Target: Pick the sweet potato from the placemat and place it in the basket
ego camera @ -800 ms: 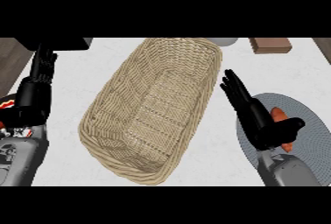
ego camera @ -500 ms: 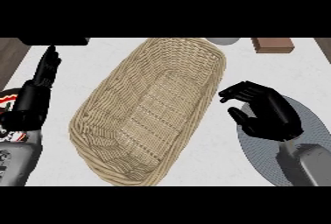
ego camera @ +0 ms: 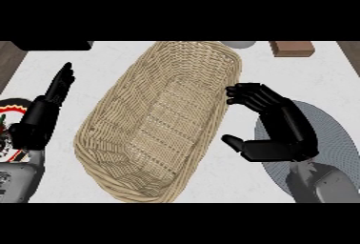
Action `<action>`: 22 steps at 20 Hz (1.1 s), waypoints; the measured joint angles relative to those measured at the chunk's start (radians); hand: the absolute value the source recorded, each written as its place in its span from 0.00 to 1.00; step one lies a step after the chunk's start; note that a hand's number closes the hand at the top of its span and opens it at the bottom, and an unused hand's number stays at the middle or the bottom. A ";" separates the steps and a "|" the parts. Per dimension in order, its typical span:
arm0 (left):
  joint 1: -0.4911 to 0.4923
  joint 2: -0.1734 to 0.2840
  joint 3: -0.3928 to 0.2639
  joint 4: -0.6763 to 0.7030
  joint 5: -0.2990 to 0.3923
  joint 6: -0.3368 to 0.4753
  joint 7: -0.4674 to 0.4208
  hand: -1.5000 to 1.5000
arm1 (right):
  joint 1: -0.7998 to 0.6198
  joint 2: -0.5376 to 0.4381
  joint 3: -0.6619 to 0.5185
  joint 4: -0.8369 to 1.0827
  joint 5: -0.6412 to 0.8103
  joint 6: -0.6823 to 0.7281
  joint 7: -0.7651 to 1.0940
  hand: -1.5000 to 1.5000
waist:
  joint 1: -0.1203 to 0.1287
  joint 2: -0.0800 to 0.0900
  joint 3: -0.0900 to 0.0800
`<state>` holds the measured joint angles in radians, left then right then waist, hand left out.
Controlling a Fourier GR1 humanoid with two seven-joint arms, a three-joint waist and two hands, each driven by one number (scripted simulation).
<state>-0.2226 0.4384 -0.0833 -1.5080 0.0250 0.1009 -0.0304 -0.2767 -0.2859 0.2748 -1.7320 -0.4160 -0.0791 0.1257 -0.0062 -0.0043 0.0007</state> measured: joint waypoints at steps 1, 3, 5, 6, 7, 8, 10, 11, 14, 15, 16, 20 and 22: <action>0.007 0.001 -0.001 0.002 0.000 -0.004 -0.004 0.50 | -0.022 -0.032 -0.008 -0.005 0.043 -0.022 0.020 0.00 | 0.001 -0.001 -0.001; 0.010 0.002 -0.003 -0.003 -0.002 -0.007 0.002 0.50 | -0.059 -0.117 -0.020 -0.013 0.126 -0.039 0.073 0.00 | -0.001 -0.003 -0.003; 0.011 0.004 -0.002 0.002 -0.002 -0.012 0.000 0.50 | -0.110 -0.219 -0.033 -0.012 0.196 -0.028 0.149 0.00 | -0.002 -0.004 -0.005; 0.007 0.005 -0.002 0.000 0.001 -0.015 0.004 0.50 | -0.133 -0.278 -0.040 -0.004 0.220 -0.002 0.184 0.00 | -0.002 -0.003 -0.006; 0.004 0.006 -0.001 -0.004 0.002 -0.017 0.008 0.50 | -0.155 -0.336 -0.039 0.000 0.242 0.033 0.219 0.00 | 0.000 -0.004 -0.006; 0.004 0.002 -0.006 -0.007 0.002 -0.018 0.010 0.50 | -0.181 -0.392 -0.038 0.007 0.258 0.074 0.249 0.00 | 0.003 -0.003 -0.007; 0.012 0.000 -0.011 -0.010 -0.001 -0.021 0.003 0.50 | -0.223 -0.491 -0.016 0.013 0.278 0.177 0.301 0.00 | 0.013 -0.002 -0.007; 0.012 0.000 -0.011 -0.013 0.000 -0.022 0.004 0.50 | -0.242 -0.538 -0.004 0.017 0.278 0.238 0.319 0.00 | 0.018 0.000 -0.007; 0.005 -0.007 -0.020 -0.014 -0.007 -0.022 0.006 0.50 | -0.300 -0.654 0.024 0.046 0.245 0.434 0.348 0.00 | 0.028 0.005 -0.006; 0.005 -0.007 -0.019 -0.016 -0.006 -0.023 0.005 0.50 | -0.317 -0.687 0.029 0.058 0.225 0.500 0.355 0.00 | 0.030 0.006 -0.006; 0.010 -0.001 -0.016 -0.025 -0.002 -0.030 0.012 0.50 | -0.333 -0.715 0.036 0.067 0.206 0.562 0.362 0.00 | 0.033 0.005 -0.005; -0.011 -0.004 -0.011 -0.026 -0.005 -0.032 0.029 0.50 | -0.426 -0.761 0.054 0.158 0.142 0.778 0.388 0.00 | 0.036 0.009 -0.004; -0.010 -0.004 -0.001 -0.014 -0.004 -0.039 0.017 0.50 | -0.445 -0.757 0.064 0.205 0.146 0.855 0.381 0.00 | 0.033 0.009 -0.003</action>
<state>-0.2324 0.4342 -0.0840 -1.5222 0.0205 0.0621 -0.0132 -0.7220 -1.0429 0.3384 -1.5272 -0.2700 0.7755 0.5072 0.0265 0.0046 -0.0024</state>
